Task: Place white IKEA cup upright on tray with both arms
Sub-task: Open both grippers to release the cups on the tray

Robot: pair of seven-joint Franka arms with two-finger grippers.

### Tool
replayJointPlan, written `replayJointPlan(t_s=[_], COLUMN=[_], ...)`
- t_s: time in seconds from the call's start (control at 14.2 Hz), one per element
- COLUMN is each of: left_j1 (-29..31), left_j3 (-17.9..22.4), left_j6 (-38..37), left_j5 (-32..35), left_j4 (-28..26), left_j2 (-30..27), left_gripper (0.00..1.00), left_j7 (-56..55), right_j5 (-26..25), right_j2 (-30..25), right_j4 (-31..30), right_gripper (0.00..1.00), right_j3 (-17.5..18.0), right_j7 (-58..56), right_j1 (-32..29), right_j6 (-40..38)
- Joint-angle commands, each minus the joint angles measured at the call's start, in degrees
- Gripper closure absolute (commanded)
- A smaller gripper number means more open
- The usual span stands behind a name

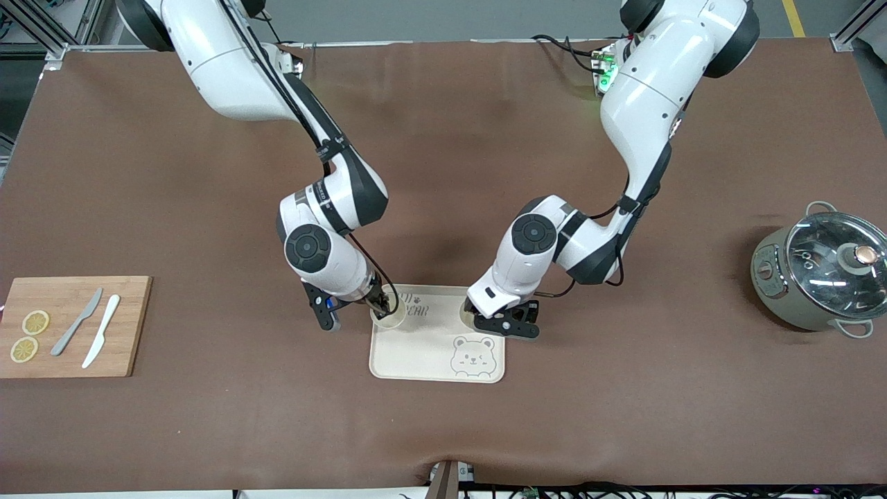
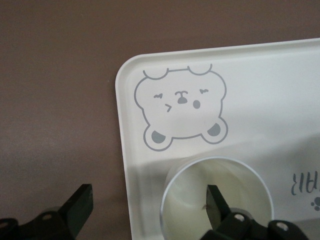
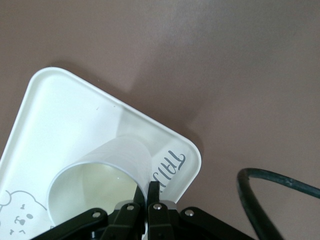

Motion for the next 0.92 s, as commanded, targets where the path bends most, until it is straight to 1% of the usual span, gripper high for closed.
replayJointPlan(t_s=[0.0, 0.28, 0.42, 0.49, 0.57, 0.64, 0.71, 0.78, 0.85], left_j1=[-0.6, 0.0, 0.1, 0.1, 0.1, 0.2, 0.2, 0.2, 0.3], left_j3=[0.6, 0.1, 0.0, 0.0, -0.1, -0.1, -0.1, -0.1, -0.1], left_j6=[-1.9, -7.5, -8.1, -8.5, -9.5, -11.3, -13.5, -16.1, -18.3], left_j5=[1.0, 0.9, 0.3, 0.1, -0.1, -1.0, -1.9, -2.6, -3.0], left_j4=[-0.2, -0.1, -0.1, -0.1, -0.2, -0.2, -0.2, -0.2, -0.3], left_j2=[-1.8, -5.0, -5.5, -5.7, -6.4, -7.5, -8.7, -9.9, -10.8], left_gripper=[0.0, 0.0, 0.0, 0.0, 0.0, 0.0, 0.0, 0.0, 0.0], left_j7=[-2.0, -2.1, -2.2, -2.2, -2.2, -2.1, -1.8, -1.5, -1.2], right_j5=[0.2, -0.1, -0.1, 0.0, 0.1, 0.0, 0.0, 0.0, -0.1], right_j2=[1.0, 2.5, 2.8, 2.8, 2.9, 3.0, 3.4, 3.3, 3.0], right_j4=[1.7, 1.7, 1.7, 1.7, 1.7, 1.6, 1.6, 1.6, 1.8], right_gripper=[1.0, 1.0, 1.0, 0.93, 0.8, 0.47, 0.41, 0.37, 0.17], right_j3=[-0.5, -0.6, -0.5, -0.6, -0.5, -0.5, -0.6, -0.6, -0.6], right_j7=[1.8, 1.8, 1.8, 1.8, 1.8, 1.8, 1.8, 1.7, 1.6], right_j1=[0.5, 1.0, 1.0, 1.0, 0.9, 0.9, 1.0, 1.0, 0.8], right_j6=[0.4, 0.7, 2.1, 2.2, 2.2, 2.2, 2.2, 2.1, 1.5])
